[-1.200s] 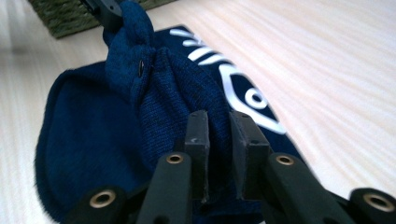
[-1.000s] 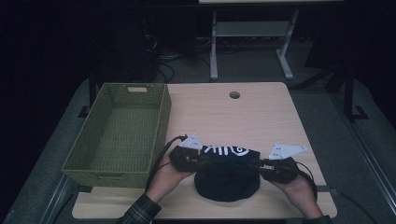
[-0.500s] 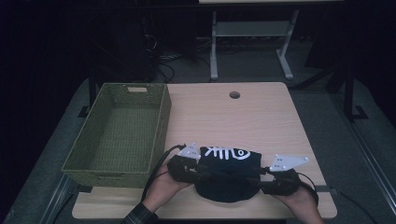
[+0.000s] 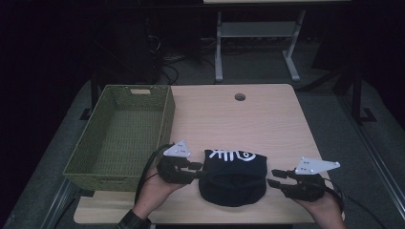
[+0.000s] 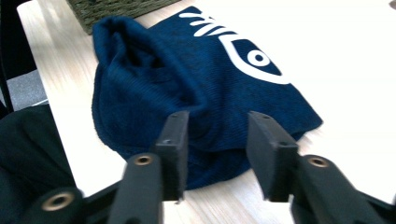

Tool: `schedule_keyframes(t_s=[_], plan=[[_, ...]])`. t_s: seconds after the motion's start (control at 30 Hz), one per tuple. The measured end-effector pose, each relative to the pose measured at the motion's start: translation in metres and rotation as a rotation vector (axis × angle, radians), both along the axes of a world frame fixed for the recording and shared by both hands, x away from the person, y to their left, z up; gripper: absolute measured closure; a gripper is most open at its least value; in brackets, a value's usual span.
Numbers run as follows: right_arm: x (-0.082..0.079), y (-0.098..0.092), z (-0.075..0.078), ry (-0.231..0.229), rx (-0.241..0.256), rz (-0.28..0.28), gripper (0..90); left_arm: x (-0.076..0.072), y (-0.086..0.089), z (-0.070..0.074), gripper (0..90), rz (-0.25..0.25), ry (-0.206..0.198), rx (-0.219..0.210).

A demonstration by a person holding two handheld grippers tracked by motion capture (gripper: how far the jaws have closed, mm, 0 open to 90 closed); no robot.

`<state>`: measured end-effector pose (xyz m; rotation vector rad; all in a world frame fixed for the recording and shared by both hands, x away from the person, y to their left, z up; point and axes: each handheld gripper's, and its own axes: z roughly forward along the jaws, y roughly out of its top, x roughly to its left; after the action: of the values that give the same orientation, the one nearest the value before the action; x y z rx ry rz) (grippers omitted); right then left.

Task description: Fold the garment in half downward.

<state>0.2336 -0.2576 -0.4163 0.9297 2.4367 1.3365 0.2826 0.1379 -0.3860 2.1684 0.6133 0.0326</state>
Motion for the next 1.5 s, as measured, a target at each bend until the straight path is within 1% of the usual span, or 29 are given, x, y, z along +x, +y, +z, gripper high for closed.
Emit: schedule_keyframes(t_s=[0.07,0.1,0.13,0.17,0.2,0.23,0.27,0.3,0.33,0.37,0.47,0.5,0.57,0.6,0.63,0.67,0.8,0.87,0.9,1.0,1.03,1.07,1.17,1.2,1.3,1.4,1.5], plan=[[0.003,-0.001,0.002,0.002,-0.004,-0.006,69.2,0.002,-0.001,0.001,74.8,0.008,-0.010,0.005],[0.005,-0.001,0.003,0.003,-0.006,-0.009,71.6,0.004,-0.003,0.001,76.3,0.008,-0.013,0.010],[0.008,0.000,0.003,-0.003,-0.008,-0.003,75.8,0.005,-0.004,0.001,80.4,0.008,-0.012,0.009],[0.009,0.001,0.003,-0.002,-0.005,-0.005,78.2,0.007,-0.006,0.000,82.5,0.006,-0.018,0.013],[0.011,0.002,0.003,-0.005,-0.004,-0.010,80.4,0.009,-0.009,0.000,84.5,0.009,-0.015,0.019],[0.013,0.003,0.002,-0.004,0.000,-0.010,83.3,0.011,-0.011,-0.001,88.5,0.012,-0.005,0.026],[0.016,0.004,0.001,-0.006,0.003,-0.008,86.3,0.012,-0.013,-0.001,89.7,0.011,-0.016,0.035],[0.017,0.004,0.000,-0.004,0.001,-0.011,88.8,0.013,-0.016,-0.002,89.8,0.032,-0.008,0.035],[0.019,0.006,0.000,0.001,-0.002,-0.012,89.8,0.014,-0.019,-0.002,89.8,0.043,-0.002,0.036],[0.021,0.007,-0.001,0.003,-0.010,-0.008,89.9,0.015,-0.022,-0.002,89.9,0.038,0.004,0.034],[0.024,0.010,-0.003,0.005,-0.020,0.005,89.9,0.018,-0.030,-0.001,89.8,0.028,-0.012,0.048],[0.025,0.011,-0.003,0.001,-0.023,0.013,89.9,0.019,-0.032,-0.001,89.8,0.030,-0.008,0.051],[0.027,0.013,-0.003,0.000,-0.029,0.019,89.9,0.022,-0.037,-0.002,89.8,0.033,-0.016,0.059],[0.027,0.014,-0.003,0.000,-0.029,0.021,90.0,0.023,-0.040,-0.003,89.8,0.042,-0.013,0.056],[0.027,0.016,-0.003,0.002,-0.032,0.025,89.9,0.025,-0.042,-0.003,89.8,0.041,-0.020,0.069],[0.027,0.017,-0.003,-0.001,-0.035,0.030,89.9,0.026,-0.046,-0.004,89.8,0.051,-0.018,0.063],[0.026,0.021,-0.003,0.000,-0.034,0.046,89.9,0.036,-0.060,-0.009,88.7,0.058,-0.032,0.079],[0.025,0.023,-0.003,0.003,-0.032,0.050,89.9,0.041,-0.066,-0.012,88.7,0.056,-0.038,0.099],[0.025,0.024,-0.003,-0.003,-0.036,0.056,89.9,0.044,-0.068,-0.014,88.7,0.066,-0.038,0.095],[0.023,0.027,-0.005,0.004,-0.032,0.068,89.9,0.054,-0.070,-0.017,88.7,0.077,-0.047,0.119],[0.023,0.028,-0.005,0.006,-0.038,0.076,89.9,0.057,-0.071,-0.019,88.7,0.089,-0.046,0.128],[0.022,0.030,-0.006,0.013,-0.041,0.078,90.0,0.060,-0.071,-0.021,88.7,0.090,-0.043,0.138],[0.017,0.033,-0.009,0.029,-0.046,0.093,89.9,0.064,-0.073,-0.030,88.8,0.107,-0.011,0.144],[0.014,0.034,-0.010,0.023,-0.047,0.096,89.9,0.064,-0.073,-0.033,88.7,0.104,-0.004,0.157],[0.007,0.036,-0.014,0.041,-0.046,0.107,89.9,0.068,-0.074,-0.039,89.3,0.111,0.003,0.174],[0.004,0.040,-0.022,0.058,-0.061,0.124,90.0,0.073,-0.075,-0.045,89.7,0.112,0.012,0.185],[0.003,0.047,-0.030,0.076,-0.094,0.137,90.0,0.078,-0.079,-0.051,89.9,0.101,0.022,0.202]])
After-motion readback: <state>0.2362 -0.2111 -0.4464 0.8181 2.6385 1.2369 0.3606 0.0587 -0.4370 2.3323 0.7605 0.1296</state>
